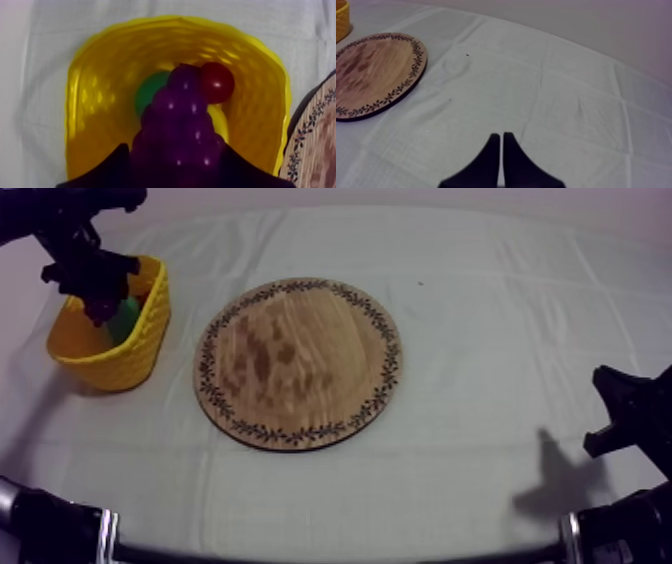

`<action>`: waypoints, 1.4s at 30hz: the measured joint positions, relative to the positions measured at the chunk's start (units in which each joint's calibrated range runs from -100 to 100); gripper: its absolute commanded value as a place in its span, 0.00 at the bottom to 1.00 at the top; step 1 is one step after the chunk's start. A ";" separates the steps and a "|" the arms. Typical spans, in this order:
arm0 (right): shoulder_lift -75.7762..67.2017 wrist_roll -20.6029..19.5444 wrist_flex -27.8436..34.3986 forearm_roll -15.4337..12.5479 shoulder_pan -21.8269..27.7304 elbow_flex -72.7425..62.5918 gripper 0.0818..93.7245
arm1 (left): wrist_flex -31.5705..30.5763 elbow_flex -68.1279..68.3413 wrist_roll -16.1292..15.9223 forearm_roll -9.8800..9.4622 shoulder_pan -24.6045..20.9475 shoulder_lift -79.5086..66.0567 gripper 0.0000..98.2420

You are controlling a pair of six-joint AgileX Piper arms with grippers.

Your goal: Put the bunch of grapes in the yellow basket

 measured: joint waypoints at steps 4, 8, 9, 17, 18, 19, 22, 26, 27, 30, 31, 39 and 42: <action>0.00 0.00 0.00 0.00 0.00 0.00 0.00 | -0.47 -0.59 0.08 -0.26 -0.19 0.41 0.46; 0.00 0.00 0.00 0.00 0.00 0.00 0.00 | -0.47 -0.59 0.50 -0.26 -0.39 0.35 0.69; 0.00 0.00 0.00 0.00 0.00 0.00 0.00 | -0.59 -0.40 0.73 -0.44 -0.46 0.26 0.78; 0.00 0.03 0.00 0.00 0.00 0.00 0.00 | -1.60 0.86 2.32 -1.12 -0.59 -1.95 0.94; 0.00 0.03 0.00 0.00 0.00 0.00 0.00 | -1.97 0.86 2.50 -1.18 -0.65 -2.42 0.91; 0.00 0.07 0.00 0.00 0.00 0.00 0.00 | -2.12 0.61 2.57 -1.18 -0.75 -3.00 0.87; 0.00 0.07 0.00 0.00 0.00 0.00 0.00 | -2.49 0.00 2.35 -1.04 -1.23 -5.20 0.70; 0.00 0.07 0.00 0.00 0.00 0.00 0.00 | -4.86 1.26 2.30 -2.15 -1.14 -9.35 0.38; 0.00 0.07 0.00 0.00 0.00 0.00 0.00 | -5.59 1.77 2.13 -2.40 -1.14 -10.41 0.33; 0.00 0.04 0.00 0.00 0.00 0.00 0.00 | -8.13 4.05 1.61 -2.68 -1.26 -14.68 0.23; 0.00 0.04 0.00 0.00 0.00 0.00 0.00 | -9.03 4.99 1.50 -2.68 -1.30 -16.40 0.21; 0.00 0.04 0.00 0.00 0.00 0.00 0.00 | -15.06 13.94 -1.62 0.50 -2.56 -32.83 0.02; 0.00 0.04 0.00 0.00 0.00 0.00 0.00 | -15.53 17.31 -2.66 0.47 -2.06 -39.33 0.01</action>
